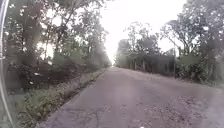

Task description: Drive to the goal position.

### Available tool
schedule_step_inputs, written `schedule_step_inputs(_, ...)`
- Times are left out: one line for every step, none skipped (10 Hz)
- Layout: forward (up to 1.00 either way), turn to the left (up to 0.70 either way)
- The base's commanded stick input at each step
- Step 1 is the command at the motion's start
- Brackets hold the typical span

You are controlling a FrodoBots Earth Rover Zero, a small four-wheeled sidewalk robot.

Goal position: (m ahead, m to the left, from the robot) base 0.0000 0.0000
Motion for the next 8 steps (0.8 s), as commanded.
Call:
schedule_step_inputs(0.1, 0.01)
schedule_step_inputs(0.1, 0.01)
schedule_step_inputs(0.1, 0.01)
schedule_step_inputs(0.1, 0.01)
schedule_step_inputs(0.1, 0.01)
schedule_step_inputs(0.1, 0.01)
schedule_step_inputs(0.1, 0.01)
schedule_step_inputs(0.1, 0.01)
